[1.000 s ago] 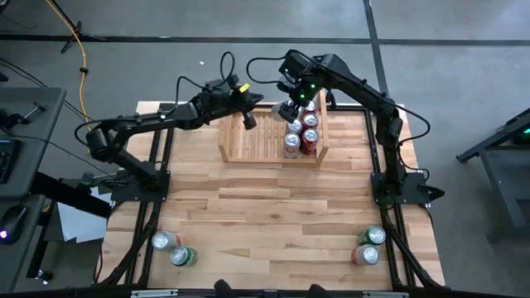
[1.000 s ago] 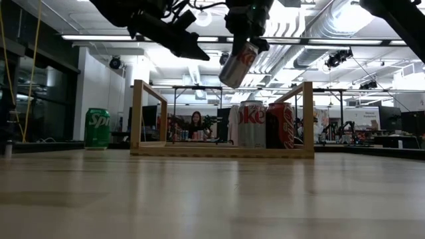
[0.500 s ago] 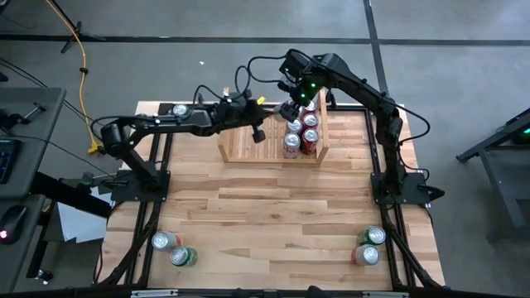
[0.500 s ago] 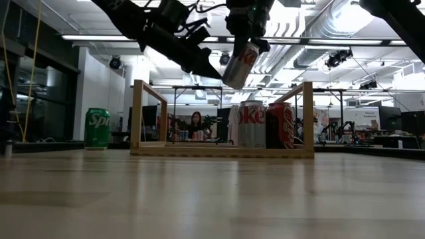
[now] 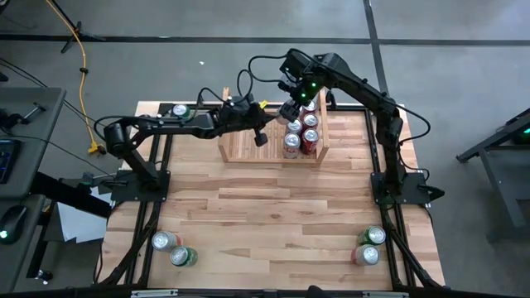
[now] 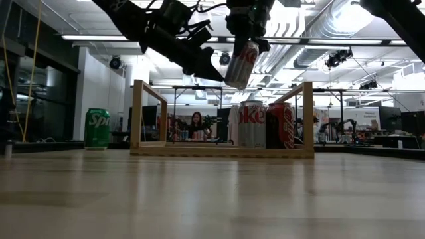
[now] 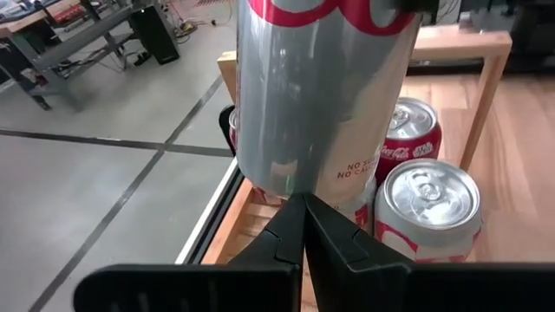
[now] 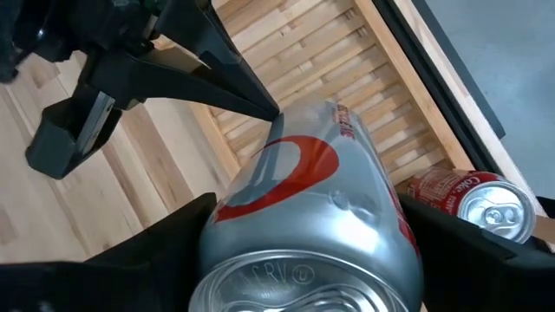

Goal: Place canned beverage on shelf
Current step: Put the red-silver soda can aligned with the other red-silver soda can on the shelf

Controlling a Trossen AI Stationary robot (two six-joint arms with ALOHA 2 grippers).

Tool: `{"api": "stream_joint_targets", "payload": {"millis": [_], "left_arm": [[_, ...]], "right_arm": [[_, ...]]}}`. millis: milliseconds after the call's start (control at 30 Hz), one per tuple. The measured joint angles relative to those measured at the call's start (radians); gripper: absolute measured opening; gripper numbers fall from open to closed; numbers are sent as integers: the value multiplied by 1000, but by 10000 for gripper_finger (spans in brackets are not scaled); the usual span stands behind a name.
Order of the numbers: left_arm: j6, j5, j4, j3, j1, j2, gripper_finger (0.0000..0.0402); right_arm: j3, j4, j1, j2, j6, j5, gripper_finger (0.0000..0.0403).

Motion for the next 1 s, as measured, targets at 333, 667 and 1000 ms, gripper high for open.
{"api": "stream_joint_targets", "payload": {"millis": [333, 667, 1000], "left_arm": [[-40, 10, -49, 3, -6, -3, 0], [-129, 9, -144, 3, -7, -144, 0], [-208, -3, -147, 3, -38, -269, 0]], "right_arm": [[2, 29, -11, -1, 31, 48, 305], [-16, 69, -95, 11, 180, 134, 305], [-44, 65, -119, 119, 188, 192, 305]]}}
